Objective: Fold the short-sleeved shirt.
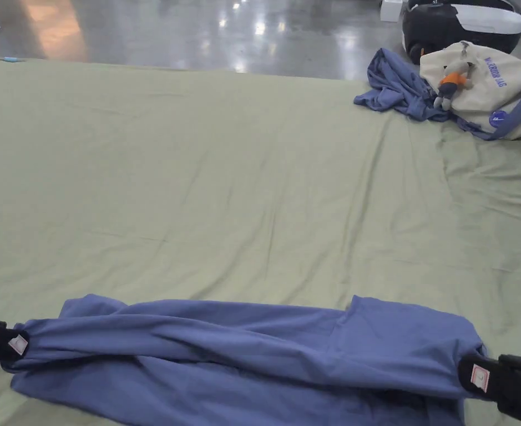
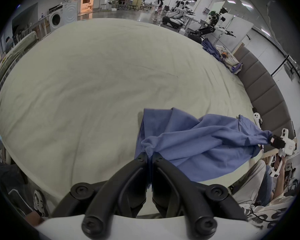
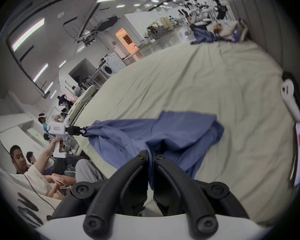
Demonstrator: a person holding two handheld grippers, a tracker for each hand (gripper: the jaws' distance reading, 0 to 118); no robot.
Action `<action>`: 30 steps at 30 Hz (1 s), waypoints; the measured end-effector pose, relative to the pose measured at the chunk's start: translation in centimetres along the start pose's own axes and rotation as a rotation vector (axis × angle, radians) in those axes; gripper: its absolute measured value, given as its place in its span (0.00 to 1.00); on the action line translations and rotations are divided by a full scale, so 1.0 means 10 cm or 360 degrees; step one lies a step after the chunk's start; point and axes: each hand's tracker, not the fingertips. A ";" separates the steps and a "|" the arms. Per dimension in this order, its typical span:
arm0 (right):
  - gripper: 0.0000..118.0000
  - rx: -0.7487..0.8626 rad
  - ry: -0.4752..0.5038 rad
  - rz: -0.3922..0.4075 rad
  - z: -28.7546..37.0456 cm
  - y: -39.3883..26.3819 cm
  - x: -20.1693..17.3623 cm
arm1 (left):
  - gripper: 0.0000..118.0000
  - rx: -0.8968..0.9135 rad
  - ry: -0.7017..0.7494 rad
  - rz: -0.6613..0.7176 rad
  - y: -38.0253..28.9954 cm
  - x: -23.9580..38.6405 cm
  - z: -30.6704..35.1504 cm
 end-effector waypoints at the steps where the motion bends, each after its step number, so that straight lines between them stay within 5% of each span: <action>1: 0.04 0.0012 0.0002 -0.0020 0.02 -0.10 0.00 | 0.04 -0.0002 -0.0006 -0.0004 -0.03 -0.02 0.02; 12: 0.04 0.0070 -0.0011 -0.0109 0.28 -0.49 0.09 | 0.04 0.0109 -0.0261 0.0166 -0.20 -0.26 0.17; 18: 0.04 0.0052 -0.0018 -0.0084 0.35 -0.58 0.10 | 0.04 -0.0032 -0.0422 -0.0035 -0.36 -0.36 0.21; 25: 0.04 -0.0013 -0.0077 -0.0098 0.37 -0.77 0.16 | 0.04 0.0103 -0.0075 -0.0209 -0.52 0.01 0.28; 30: 0.04 -0.0036 -0.0079 -0.0127 0.39 -0.93 0.11 | 0.04 0.0065 -0.0072 -0.0262 -0.28 0.08 0.11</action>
